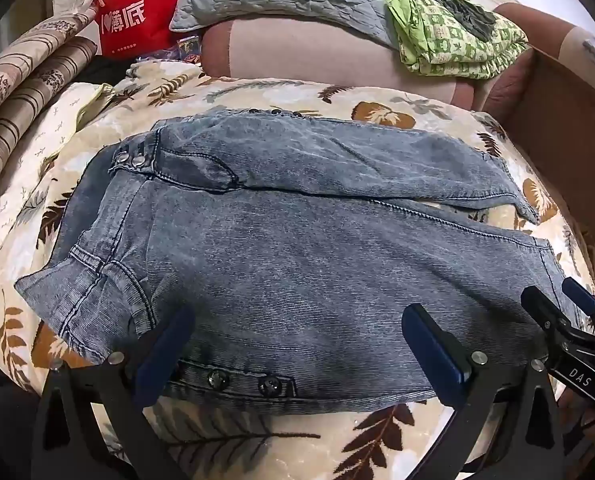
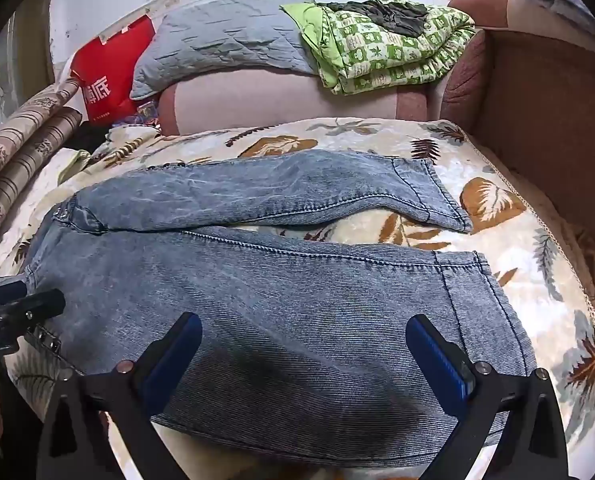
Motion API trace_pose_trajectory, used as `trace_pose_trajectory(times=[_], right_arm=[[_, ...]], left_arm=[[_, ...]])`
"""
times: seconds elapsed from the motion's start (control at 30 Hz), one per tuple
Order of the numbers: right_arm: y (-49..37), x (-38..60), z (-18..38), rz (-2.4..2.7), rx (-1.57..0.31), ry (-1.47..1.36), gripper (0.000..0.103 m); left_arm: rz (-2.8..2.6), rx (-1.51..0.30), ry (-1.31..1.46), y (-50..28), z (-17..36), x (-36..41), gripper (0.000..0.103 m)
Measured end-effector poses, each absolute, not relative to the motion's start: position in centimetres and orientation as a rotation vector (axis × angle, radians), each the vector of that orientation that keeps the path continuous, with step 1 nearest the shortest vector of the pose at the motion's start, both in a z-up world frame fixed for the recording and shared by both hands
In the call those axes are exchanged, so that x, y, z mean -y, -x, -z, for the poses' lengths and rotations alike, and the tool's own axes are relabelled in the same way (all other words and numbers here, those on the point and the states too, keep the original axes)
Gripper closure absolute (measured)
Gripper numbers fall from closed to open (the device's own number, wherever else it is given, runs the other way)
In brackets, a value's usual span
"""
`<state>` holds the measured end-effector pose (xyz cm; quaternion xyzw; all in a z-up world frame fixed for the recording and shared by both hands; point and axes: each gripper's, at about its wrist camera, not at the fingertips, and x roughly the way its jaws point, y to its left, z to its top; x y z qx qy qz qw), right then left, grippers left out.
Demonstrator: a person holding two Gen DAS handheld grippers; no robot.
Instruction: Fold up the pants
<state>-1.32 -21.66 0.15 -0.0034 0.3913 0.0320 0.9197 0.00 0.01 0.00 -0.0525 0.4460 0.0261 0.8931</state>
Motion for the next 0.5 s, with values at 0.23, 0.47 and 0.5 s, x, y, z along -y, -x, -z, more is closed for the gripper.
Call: trace_pose_trajectory(times=[0.23,0.47,0.5], right_arm=[[1.26,21.61,-0.10,-0.064,-0.807,0.011,0.000],[1.24,21.58,-0.06,-0.065,-0.807,0.012,0.000],[1.23,21.55,-0.06,-0.065,-0.806,0.013,0.000]], left_arm=[[-0.053,-0.930,0.113,0.04,0.13,-0.02,0.000],[-0.056,-0.933,0.111,-0.14,0.44,-0.32,0.000],[-0.057,-0.933,0.112,-0.12,0.43,-0.26,0.000]])
